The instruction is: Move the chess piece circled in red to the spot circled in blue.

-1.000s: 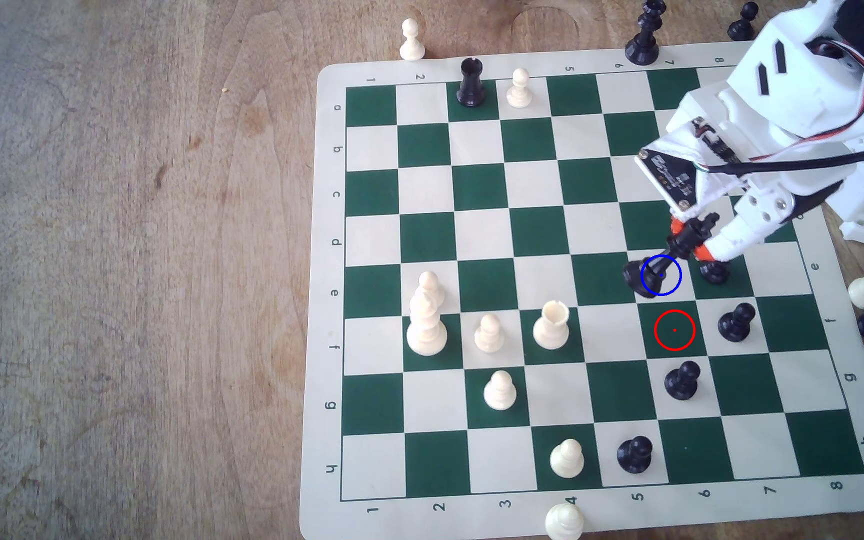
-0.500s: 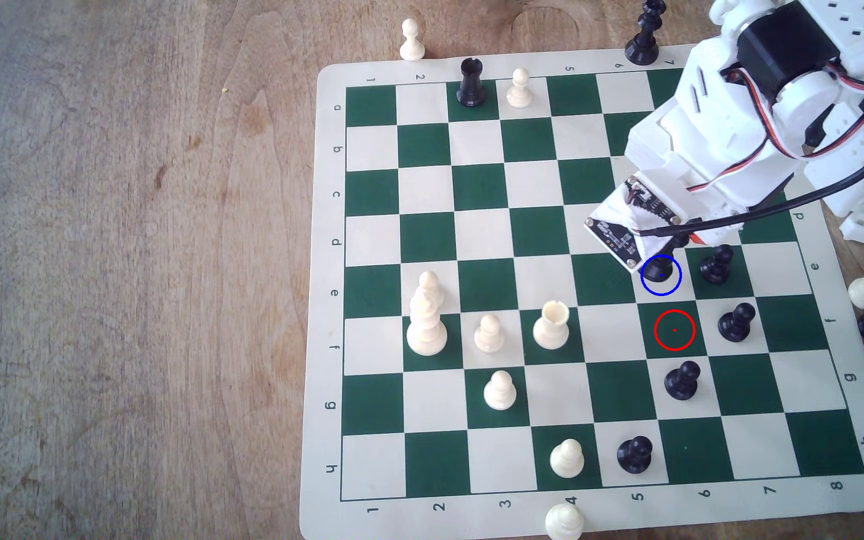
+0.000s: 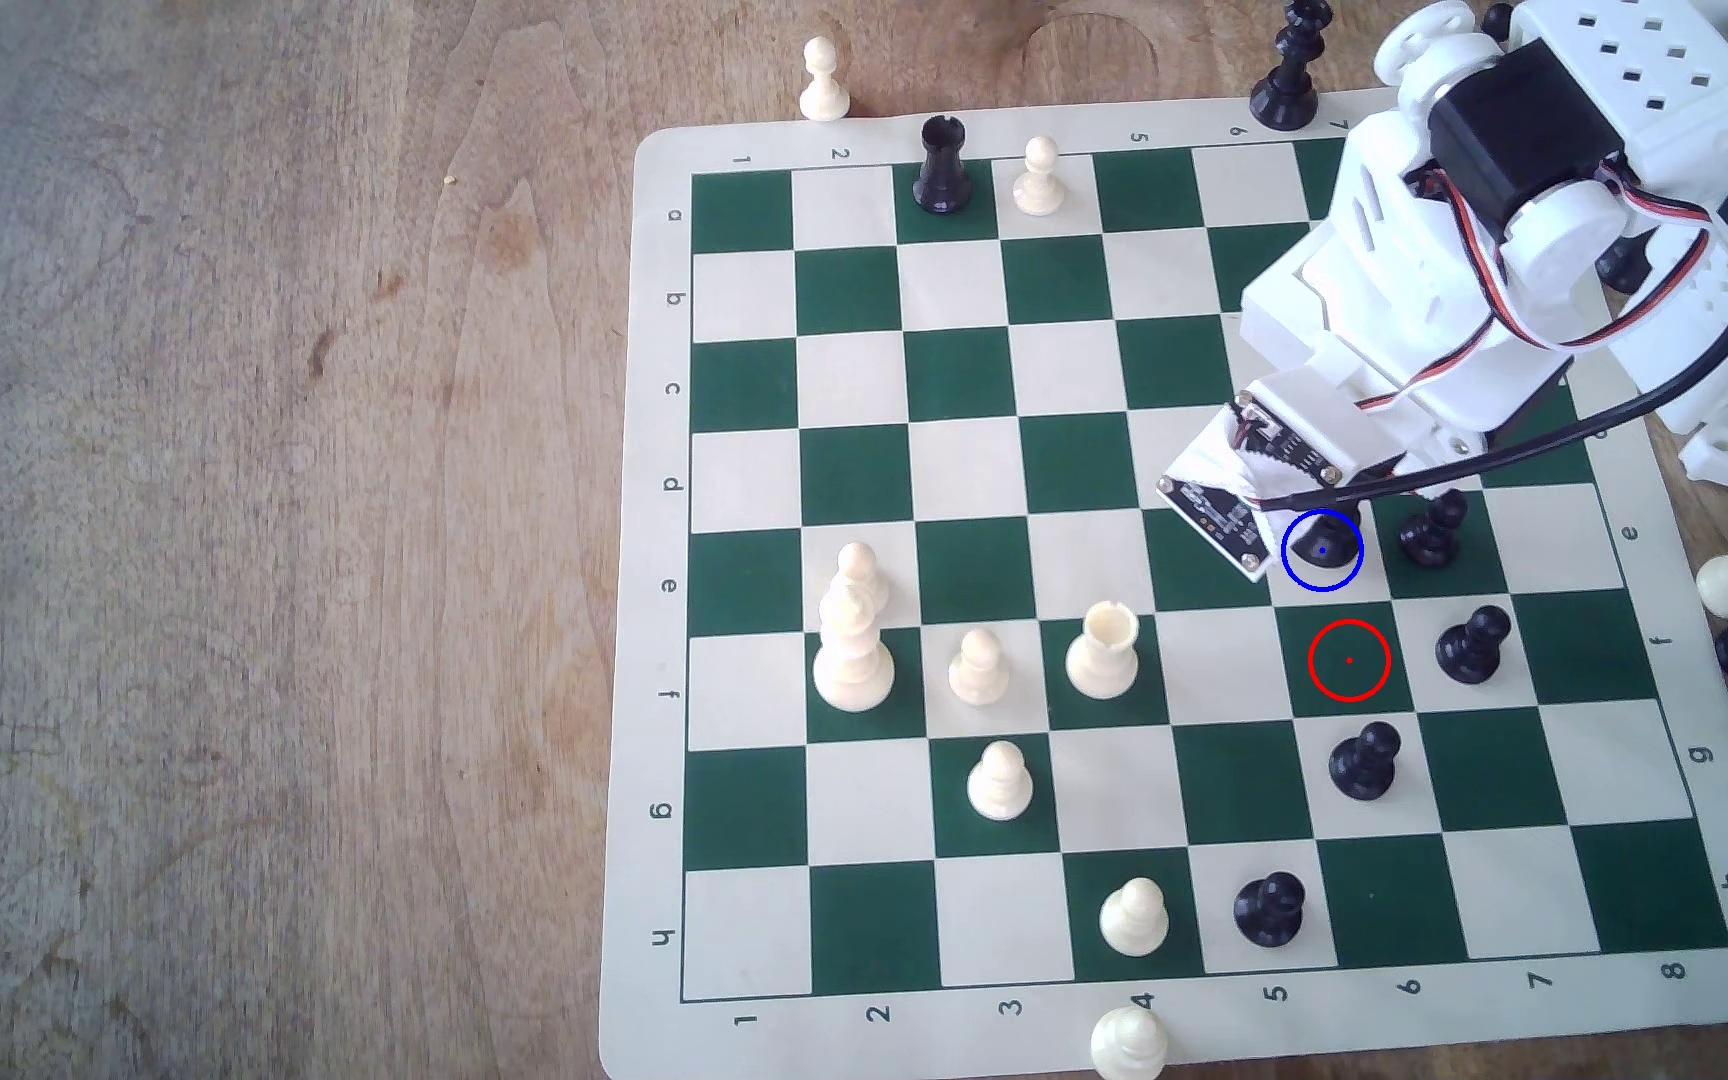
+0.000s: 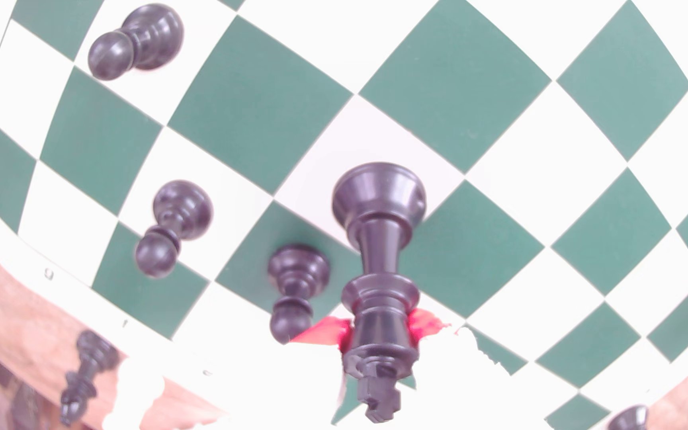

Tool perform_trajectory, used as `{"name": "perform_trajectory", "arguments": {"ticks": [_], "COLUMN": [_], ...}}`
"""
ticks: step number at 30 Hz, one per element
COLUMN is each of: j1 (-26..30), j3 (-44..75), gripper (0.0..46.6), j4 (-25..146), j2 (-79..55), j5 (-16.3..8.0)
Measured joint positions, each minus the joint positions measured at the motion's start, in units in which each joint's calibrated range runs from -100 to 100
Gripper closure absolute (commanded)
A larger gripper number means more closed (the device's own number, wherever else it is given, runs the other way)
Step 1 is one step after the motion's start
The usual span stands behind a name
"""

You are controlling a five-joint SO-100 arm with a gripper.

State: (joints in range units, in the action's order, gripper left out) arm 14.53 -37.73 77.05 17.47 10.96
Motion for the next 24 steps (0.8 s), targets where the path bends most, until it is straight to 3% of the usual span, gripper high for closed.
{"name": "perform_trajectory", "arguments": {"ticks": [3,5,12,24], "j1": [0.0,0.0,0.52,0.52], "j3": [0.0,0.0,-0.27,-0.36], "gripper": [46.0,41.8,35.0,34.3], "j4": [0.0,0.0,-1.51,-3.51], "j2": [0.0,0.0,0.0,0.0], "j5": [0.0,0.0,-0.78,-1.12]}}
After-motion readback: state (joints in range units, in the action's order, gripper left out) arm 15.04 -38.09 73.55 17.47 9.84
